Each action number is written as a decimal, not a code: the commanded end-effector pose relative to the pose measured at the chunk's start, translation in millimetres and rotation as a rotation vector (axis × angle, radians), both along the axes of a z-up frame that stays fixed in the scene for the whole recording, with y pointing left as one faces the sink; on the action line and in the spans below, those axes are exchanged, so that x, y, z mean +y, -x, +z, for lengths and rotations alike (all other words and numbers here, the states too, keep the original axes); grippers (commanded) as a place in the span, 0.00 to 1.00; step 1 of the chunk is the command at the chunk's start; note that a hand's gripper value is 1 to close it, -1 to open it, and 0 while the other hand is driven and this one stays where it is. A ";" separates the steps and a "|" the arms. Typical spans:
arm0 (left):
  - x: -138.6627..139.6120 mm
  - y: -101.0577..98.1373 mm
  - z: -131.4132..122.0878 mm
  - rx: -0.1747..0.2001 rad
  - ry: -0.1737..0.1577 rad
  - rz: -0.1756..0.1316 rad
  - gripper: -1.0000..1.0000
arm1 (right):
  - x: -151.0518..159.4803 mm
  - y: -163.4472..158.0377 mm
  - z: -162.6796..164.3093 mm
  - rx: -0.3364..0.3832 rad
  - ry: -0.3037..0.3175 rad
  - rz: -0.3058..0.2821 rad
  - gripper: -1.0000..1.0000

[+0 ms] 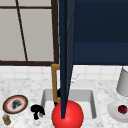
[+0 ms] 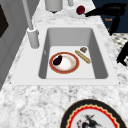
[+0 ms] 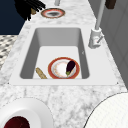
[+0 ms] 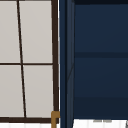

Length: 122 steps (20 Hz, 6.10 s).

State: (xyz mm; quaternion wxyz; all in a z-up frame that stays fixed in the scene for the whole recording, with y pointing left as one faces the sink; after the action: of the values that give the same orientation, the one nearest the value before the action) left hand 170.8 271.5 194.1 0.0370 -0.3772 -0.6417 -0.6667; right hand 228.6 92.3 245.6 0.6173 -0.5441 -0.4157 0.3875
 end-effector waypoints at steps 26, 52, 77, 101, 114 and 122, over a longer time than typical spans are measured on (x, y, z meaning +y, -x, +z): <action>0.0 0.0 0.0 0.000 0.000 0.000 0.50 | 31.0 112.2 185.8 -0.042 -0.021 -0.014 0.00; 0.0 0.0 0.0 0.000 0.000 0.000 0.50 | -62.4 167.6 349.0 -0.027 -0.293 0.076 0.00; 0.0 0.0 0.0 0.000 0.000 0.000 0.50 | -203.9 154.1 325.4 -0.140 -0.574 0.536 0.00; 0.0 0.0 0.0 0.000 0.000 0.000 0.50 | -316.5 70.6 282.1 -0.370 -0.576 0.889 0.00; 0.0 0.0 0.0 0.000 0.000 0.000 0.50 | -392.2 38.4 282.8 -0.368 -0.638 1.146 0.00; 0.0 0.0 0.0 0.000 0.000 0.000 0.50 | -443.5 17.7 278.0 -0.342 -0.694 1.301 0.00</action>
State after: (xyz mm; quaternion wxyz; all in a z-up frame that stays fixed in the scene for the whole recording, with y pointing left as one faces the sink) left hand 170.8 271.5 194.1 0.0370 -0.3772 -0.6417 -0.6667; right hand 195.7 -328.0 525.7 0.3220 -0.0061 -0.8416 0.4336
